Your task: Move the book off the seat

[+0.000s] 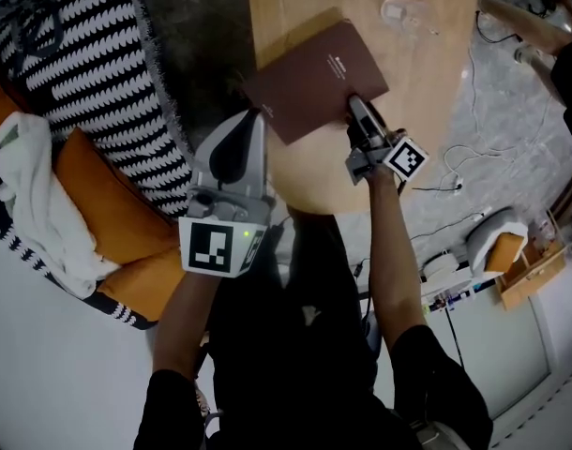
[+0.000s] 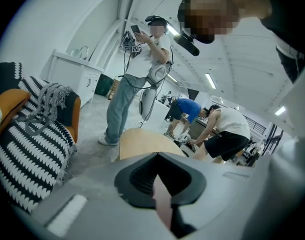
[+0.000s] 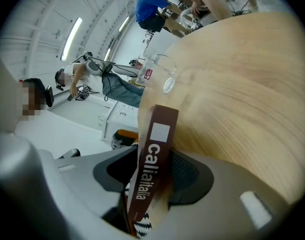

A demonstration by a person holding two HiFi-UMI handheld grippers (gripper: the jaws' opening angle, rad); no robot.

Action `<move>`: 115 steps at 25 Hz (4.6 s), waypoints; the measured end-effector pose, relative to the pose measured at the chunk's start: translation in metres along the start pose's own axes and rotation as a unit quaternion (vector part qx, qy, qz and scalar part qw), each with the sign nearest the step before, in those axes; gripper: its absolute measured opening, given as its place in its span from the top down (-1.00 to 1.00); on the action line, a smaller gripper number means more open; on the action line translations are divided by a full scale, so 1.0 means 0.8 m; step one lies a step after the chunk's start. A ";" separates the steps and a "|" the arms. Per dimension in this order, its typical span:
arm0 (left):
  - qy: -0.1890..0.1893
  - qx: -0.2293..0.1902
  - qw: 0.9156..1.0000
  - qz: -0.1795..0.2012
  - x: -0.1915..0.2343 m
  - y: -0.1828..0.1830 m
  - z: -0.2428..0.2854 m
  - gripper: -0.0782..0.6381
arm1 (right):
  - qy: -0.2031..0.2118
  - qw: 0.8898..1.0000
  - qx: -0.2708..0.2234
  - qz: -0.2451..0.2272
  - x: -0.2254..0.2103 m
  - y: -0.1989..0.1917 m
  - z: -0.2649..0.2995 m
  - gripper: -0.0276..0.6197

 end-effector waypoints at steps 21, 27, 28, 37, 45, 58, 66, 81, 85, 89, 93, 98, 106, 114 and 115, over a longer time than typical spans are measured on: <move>-0.001 0.002 1.000 -0.002 0.031 -0.008 -0.012 0.76 | -0.157 0.983 0.043 -0.080 -0.008 -0.019 0.015 0.09; 0.000 -0.011 1.000 -0.007 0.042 -0.008 -0.021 0.76 | -0.192 0.974 0.045 -0.109 -0.010 -0.032 0.016 0.40; 0.000 -0.012 1.000 -0.007 0.042 -0.009 -0.023 0.76 | -0.199 0.973 0.044 -0.113 -0.010 -0.034 0.012 0.54; 0.005 -0.029 1.000 -0.003 0.031 0.009 -0.037 0.76 | -0.222 0.963 0.073 -0.133 0.009 -0.058 0.005 0.89; 0.003 -0.038 0.999 0.009 0.012 0.046 -0.049 0.76 | -0.209 0.962 0.074 -0.162 0.055 -0.066 0.007 0.89; 0.013 -0.066 0.997 0.021 -0.041 0.131 -0.099 0.76 | -0.156 0.962 0.050 -0.217 0.195 -0.047 -0.012 0.89; 0.016 -0.100 0.994 0.037 -0.085 0.181 -0.145 0.76 | -0.114 0.957 0.014 -0.266 0.297 -0.032 -0.051 0.89; 0.050 -0.170 0.983 0.054 -0.172 0.235 -0.239 0.76 | -0.003 0.931 -0.061 -0.360 0.476 -0.045 -0.151 0.89; 0.060 -0.186 0.979 0.060 -0.191 0.237 -0.262 0.76 | 0.023 0.919 -0.077 -0.386 0.508 -0.047 -0.180 0.89; 0.069 -0.193 0.977 0.062 -0.208 0.260 -0.269 0.76 | 0.042 0.912 -0.094 -0.398 0.546 -0.030 -0.198 0.89; 0.077 -0.199 0.975 0.067 -0.226 0.272 -0.285 0.76 | 0.060 0.905 -0.104 -0.407 0.578 -0.033 -0.223 0.89; 0.079 -0.207 0.972 0.078 -0.230 0.274 -0.293 0.76 | 0.079 0.894 -0.111 -0.426 0.605 -0.044 -0.238 0.89; 0.076 -0.226 0.967 0.090 -0.260 0.289 -0.308 0.76 | 0.105 0.881 -0.131 -0.443 0.632 -0.040 -0.275 0.89; 0.072 -0.240 0.963 0.100 -0.267 0.297 -0.315 0.76 | 0.122 0.871 -0.155 -0.451 0.650 -0.035 -0.289 0.89; 0.073 -0.241 0.963 0.099 -0.267 0.296 -0.314 0.76 | 0.123 0.870 -0.156 -0.452 0.650 -0.034 -0.289 0.89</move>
Point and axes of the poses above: the fingertips, and each gripper's own axes: z forward along the fingers, x to its left, y out of its top, the point moved 3 cm from there along -z, backward along the fingers, and after that the axes turned 5 degrees about z, right-handed, at the moved point
